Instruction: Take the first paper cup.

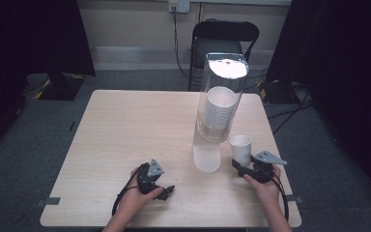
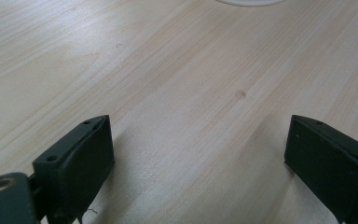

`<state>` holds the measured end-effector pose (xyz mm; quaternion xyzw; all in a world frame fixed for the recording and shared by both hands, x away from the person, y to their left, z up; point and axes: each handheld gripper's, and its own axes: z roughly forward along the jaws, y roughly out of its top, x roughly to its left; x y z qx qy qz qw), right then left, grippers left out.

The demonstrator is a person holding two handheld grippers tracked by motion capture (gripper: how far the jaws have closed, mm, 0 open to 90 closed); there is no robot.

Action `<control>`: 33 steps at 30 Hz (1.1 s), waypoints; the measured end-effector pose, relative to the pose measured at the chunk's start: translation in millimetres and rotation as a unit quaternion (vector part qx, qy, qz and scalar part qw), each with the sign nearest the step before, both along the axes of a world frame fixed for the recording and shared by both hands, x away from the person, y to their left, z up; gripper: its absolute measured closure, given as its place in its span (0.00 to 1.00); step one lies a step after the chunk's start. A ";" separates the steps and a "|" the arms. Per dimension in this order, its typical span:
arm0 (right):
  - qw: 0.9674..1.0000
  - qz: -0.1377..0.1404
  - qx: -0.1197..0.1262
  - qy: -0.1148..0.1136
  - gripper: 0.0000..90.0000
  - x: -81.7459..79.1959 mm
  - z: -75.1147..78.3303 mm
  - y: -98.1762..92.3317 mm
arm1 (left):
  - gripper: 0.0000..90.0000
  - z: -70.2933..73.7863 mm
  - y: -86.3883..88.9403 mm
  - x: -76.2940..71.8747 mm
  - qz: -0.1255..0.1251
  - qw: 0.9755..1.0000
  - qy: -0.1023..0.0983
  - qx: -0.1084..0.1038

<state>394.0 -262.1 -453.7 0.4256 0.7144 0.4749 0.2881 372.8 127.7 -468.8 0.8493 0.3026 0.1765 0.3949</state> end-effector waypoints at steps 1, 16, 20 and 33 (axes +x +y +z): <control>1.000 0.004 -0.002 -0.005 0.38 -1.3 0.0 0.4 | 0.08 0.0 -0.1 0.0 0.000 1.000 0.000 0.000; 0.997 0.064 0.012 -0.041 0.38 -12.8 1.5 4.3 | 0.18 2.0 -5.4 -0.9 -0.001 1.000 -0.006 0.000; 0.996 0.079 0.017 -0.045 0.38 -16.8 1.7 6.1 | 0.18 5.7 -15.9 -0.5 -0.011 1.000 -0.001 -0.002; 0.991 0.121 0.023 -0.055 0.38 -27.1 -2.0 12.7 | 0.17 43.6 -44.0 6.5 -0.031 0.995 0.021 -0.094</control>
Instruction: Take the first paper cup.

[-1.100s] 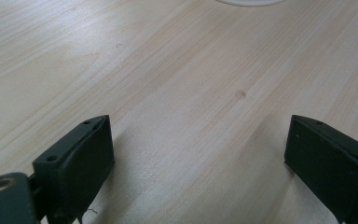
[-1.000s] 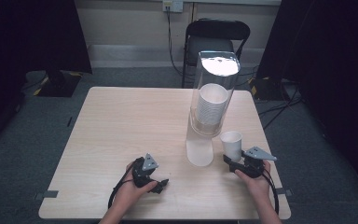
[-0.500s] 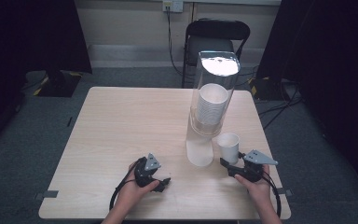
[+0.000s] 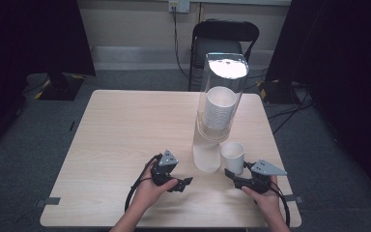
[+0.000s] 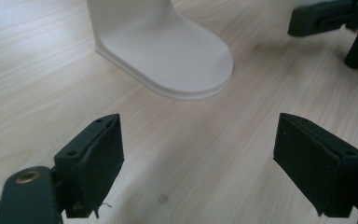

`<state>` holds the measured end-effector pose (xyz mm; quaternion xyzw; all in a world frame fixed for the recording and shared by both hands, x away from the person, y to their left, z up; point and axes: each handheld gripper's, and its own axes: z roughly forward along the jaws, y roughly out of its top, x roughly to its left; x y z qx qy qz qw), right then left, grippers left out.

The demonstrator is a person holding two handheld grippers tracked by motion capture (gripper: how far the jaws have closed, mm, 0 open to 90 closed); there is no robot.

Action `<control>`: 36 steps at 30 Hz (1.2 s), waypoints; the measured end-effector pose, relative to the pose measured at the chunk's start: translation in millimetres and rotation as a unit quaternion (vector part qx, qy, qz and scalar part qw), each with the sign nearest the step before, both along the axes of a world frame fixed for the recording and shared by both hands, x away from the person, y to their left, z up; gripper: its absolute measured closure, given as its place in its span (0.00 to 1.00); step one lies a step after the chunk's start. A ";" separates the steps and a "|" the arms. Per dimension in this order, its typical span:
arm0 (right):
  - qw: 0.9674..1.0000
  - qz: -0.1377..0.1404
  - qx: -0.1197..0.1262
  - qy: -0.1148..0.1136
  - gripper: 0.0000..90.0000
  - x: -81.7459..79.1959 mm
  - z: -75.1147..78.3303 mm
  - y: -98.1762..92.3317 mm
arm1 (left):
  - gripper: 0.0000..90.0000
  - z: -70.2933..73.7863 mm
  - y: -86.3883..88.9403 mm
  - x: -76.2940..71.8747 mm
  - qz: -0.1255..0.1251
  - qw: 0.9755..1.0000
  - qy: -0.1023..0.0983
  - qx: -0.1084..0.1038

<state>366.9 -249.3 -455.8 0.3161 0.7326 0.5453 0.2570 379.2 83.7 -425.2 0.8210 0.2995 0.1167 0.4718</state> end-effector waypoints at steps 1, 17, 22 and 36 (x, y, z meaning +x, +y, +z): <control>1.000 0.004 -0.005 -0.002 0.38 -0.4 0.0 0.6 | 0.17 3.7 -1.2 1.2 0.004 1.000 0.015 -0.027; 0.992 0.104 -0.059 -0.036 0.38 -5.2 0.4 36.2 | 0.36 47.6 -11.8 14.5 -0.038 0.990 0.054 -0.128; 0.989 0.122 -0.066 -0.044 0.38 -5.2 1.2 45.6 | 0.44 48.7 -15.5 17.7 -0.033 0.988 0.091 -0.124; 0.986 0.117 -0.107 -0.058 0.32 -5.4 2.6 66.5 | 0.97 53.7 6.8 25.9 0.031 0.975 0.188 -0.110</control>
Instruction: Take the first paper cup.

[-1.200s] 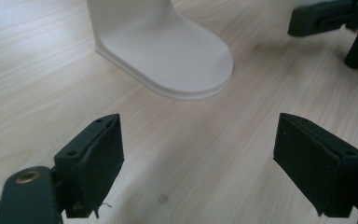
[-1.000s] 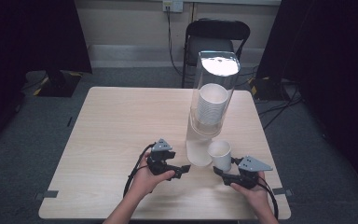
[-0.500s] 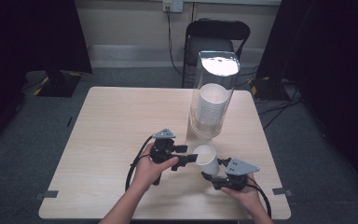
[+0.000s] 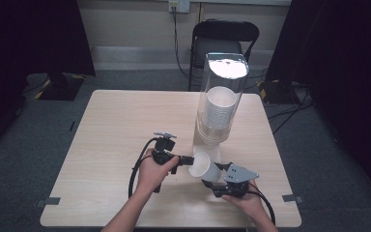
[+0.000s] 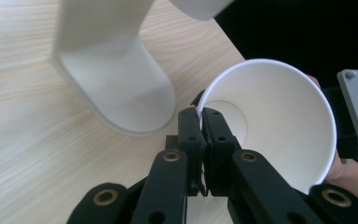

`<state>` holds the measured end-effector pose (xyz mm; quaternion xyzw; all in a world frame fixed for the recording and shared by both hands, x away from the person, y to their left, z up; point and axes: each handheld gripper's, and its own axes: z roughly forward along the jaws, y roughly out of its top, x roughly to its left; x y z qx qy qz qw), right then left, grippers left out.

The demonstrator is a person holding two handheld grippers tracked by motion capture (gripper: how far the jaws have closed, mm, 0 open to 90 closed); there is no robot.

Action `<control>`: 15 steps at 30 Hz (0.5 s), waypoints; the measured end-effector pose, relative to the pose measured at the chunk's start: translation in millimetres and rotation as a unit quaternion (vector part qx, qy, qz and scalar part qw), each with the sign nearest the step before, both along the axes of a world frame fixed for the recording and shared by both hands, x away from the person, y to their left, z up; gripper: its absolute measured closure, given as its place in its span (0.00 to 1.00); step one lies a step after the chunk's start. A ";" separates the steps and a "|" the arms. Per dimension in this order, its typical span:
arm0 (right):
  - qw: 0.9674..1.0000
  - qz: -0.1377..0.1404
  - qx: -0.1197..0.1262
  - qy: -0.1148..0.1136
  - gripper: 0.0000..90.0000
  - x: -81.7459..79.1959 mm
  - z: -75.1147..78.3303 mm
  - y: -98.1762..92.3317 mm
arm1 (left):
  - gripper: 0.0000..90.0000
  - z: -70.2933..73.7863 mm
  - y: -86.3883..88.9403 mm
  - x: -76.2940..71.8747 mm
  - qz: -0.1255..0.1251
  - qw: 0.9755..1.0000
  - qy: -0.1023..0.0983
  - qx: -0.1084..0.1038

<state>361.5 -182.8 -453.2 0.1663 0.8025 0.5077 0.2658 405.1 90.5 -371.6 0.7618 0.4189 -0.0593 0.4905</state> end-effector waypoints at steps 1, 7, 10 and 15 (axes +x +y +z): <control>1.000 -0.010 -0.001 -0.002 0.28 0.1 -0.1 -0.3 | 0.98 3.0 8.9 2.4 0.013 1.000 -0.003 0.016; 0.998 -0.060 0.022 0.011 0.28 5.3 0.7 -18.6 | 0.98 7.9 56.4 19.8 0.083 0.993 0.012 0.081; 0.997 -0.073 0.037 0.008 0.28 8.2 3.0 -24.8 | 0.97 8.1 77.3 29.1 0.122 0.987 0.018 0.106; 0.994 -0.098 0.051 0.025 0.28 11.6 2.9 -30.1 | 0.96 6.4 96.3 41.9 0.174 0.975 0.027 0.136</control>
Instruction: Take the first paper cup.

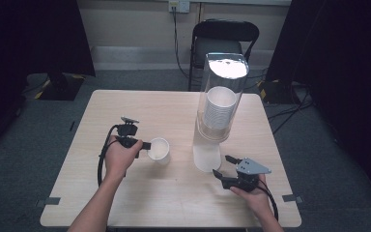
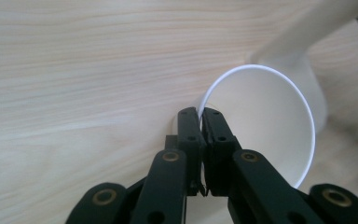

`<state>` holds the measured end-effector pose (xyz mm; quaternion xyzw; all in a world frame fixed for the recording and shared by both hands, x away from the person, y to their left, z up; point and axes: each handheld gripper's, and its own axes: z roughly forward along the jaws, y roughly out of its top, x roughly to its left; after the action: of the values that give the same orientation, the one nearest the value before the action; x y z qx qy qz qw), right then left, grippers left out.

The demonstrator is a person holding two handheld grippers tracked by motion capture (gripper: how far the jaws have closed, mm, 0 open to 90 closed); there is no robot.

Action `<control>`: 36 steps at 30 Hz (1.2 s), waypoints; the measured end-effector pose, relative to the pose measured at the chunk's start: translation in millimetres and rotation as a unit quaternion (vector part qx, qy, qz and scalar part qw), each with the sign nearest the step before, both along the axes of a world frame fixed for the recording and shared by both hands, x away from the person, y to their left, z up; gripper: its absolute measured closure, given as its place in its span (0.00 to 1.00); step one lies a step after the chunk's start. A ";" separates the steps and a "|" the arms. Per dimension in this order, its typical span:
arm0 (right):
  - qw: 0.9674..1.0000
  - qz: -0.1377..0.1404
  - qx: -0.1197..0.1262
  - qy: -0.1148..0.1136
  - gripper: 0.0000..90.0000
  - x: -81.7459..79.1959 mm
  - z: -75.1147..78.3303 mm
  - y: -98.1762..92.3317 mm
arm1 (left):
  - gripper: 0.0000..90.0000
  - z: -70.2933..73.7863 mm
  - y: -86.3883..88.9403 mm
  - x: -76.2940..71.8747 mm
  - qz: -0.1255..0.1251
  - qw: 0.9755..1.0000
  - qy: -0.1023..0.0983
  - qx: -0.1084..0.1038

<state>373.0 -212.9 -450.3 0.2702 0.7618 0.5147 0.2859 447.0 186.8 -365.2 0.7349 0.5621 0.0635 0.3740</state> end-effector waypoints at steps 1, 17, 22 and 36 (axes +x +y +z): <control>1.000 -0.004 -0.002 -0.002 0.28 1.4 -0.8 -0.4 | 0.96 -0.8 1.6 1.4 0.006 1.000 0.001 0.000; 0.998 -0.053 0.021 -0.005 0.29 7.3 1.8 -6.9 | 0.41 -6.1 23.0 -14.7 -0.004 0.993 -0.112 -0.043; 0.998 -0.054 0.020 -0.002 0.29 9.8 3.9 -3.8 | 0.30 -3.1 34.6 -37.1 -0.036 0.987 -0.153 -0.039; 0.996 -0.060 0.059 0.002 0.28 26.3 22.6 9.3 | 0.20 -78.3 39.9 -80.7 -0.114 0.983 -0.142 0.004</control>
<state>399.3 -203.6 -427.7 0.3323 0.7129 0.5407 0.2983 366.4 226.7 -443.6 0.7791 0.4156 0.1262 0.4520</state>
